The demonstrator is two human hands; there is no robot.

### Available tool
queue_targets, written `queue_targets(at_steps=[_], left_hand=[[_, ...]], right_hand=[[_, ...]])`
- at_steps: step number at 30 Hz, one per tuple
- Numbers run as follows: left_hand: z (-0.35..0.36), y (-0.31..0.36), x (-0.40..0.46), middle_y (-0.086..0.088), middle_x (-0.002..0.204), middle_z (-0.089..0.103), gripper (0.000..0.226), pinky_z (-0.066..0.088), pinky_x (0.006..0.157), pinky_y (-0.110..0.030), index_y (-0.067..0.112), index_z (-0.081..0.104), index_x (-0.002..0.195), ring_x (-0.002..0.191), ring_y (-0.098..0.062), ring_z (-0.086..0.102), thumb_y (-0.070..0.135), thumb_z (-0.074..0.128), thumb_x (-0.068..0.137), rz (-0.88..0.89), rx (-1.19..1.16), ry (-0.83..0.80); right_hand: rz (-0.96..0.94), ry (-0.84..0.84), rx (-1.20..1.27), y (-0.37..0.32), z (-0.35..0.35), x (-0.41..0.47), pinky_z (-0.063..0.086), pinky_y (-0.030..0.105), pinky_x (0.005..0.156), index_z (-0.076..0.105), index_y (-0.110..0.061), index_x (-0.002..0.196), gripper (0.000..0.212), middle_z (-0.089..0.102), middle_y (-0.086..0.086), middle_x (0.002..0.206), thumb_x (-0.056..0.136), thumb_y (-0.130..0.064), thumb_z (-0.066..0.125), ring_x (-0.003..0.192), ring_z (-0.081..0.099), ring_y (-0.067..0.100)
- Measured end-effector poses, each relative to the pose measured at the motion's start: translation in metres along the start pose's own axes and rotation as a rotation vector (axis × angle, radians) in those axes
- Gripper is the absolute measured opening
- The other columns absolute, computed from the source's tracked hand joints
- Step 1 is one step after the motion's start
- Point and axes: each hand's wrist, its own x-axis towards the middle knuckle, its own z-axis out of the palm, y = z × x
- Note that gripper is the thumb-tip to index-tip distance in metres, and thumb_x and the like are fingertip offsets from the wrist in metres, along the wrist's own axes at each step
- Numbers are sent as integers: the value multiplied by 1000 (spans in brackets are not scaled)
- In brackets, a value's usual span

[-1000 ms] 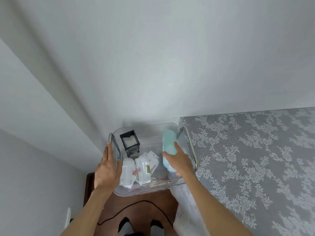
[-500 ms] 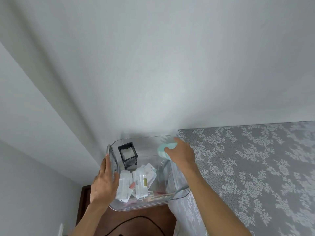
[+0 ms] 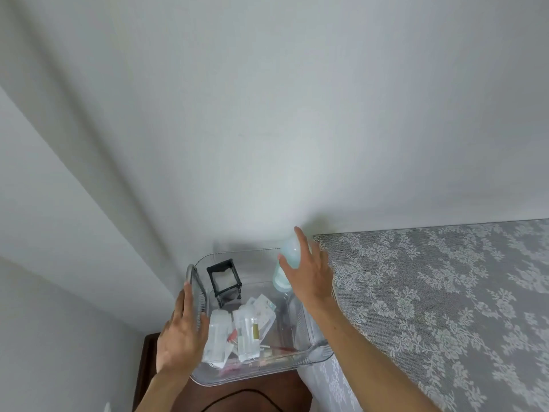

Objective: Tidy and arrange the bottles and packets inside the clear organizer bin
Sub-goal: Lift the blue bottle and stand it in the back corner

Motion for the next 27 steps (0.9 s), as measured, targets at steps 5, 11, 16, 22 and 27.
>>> queue_targets(at_steps=[5, 11, 16, 22, 27], left_hand=[[1, 2, 2, -4, 159, 27, 74, 58, 67, -45, 25, 0, 155, 90, -34, 68, 40, 42, 97, -15, 3, -6], [-1, 4, 3, -2, 160, 23, 73, 57, 62, -40, 26, -3, 155, 87, -31, 69, 42, 38, 98, -19, 9, -19], [0, 3, 2, -1, 159, 25, 74, 58, 58, -40, 26, -4, 155, 79, -31, 69, 44, 39, 97, -22, 49, -17], [5, -1, 4, -1, 158, 26, 76, 57, 52, -39, 30, -8, 154, 71, -31, 69, 47, 37, 96, -3, 42, -2], [-1, 6, 3, -4, 157, 30, 77, 59, 71, -46, 27, -7, 155, 100, -32, 66, 44, 40, 95, -22, 67, -19]], right_hand=[[-44, -32, 23, 10, 4, -6, 60, 44, 69, 7, -48, 151, 97, 48, 7, 143, 79, -53, 72, 113, 60, 33], [-72, -52, 16, 20, -1, 2, 61, 44, 61, 8, -47, 150, 100, 52, 12, 137, 78, -49, 76, 95, 68, 34], [-74, -37, -37, 36, -6, 5, 57, 40, 53, 10, -44, 151, 99, 55, 12, 130, 78, -50, 76, 78, 70, 34], [-82, -48, -41, 40, -7, 5, 57, 43, 53, 9, -47, 150, 98, 51, 10, 134, 78, -52, 75, 74, 69, 37], [-107, -87, 12, 43, -13, 3, 51, 35, 48, 3, -51, 150, 102, 44, 10, 142, 78, -51, 75, 74, 69, 36]])
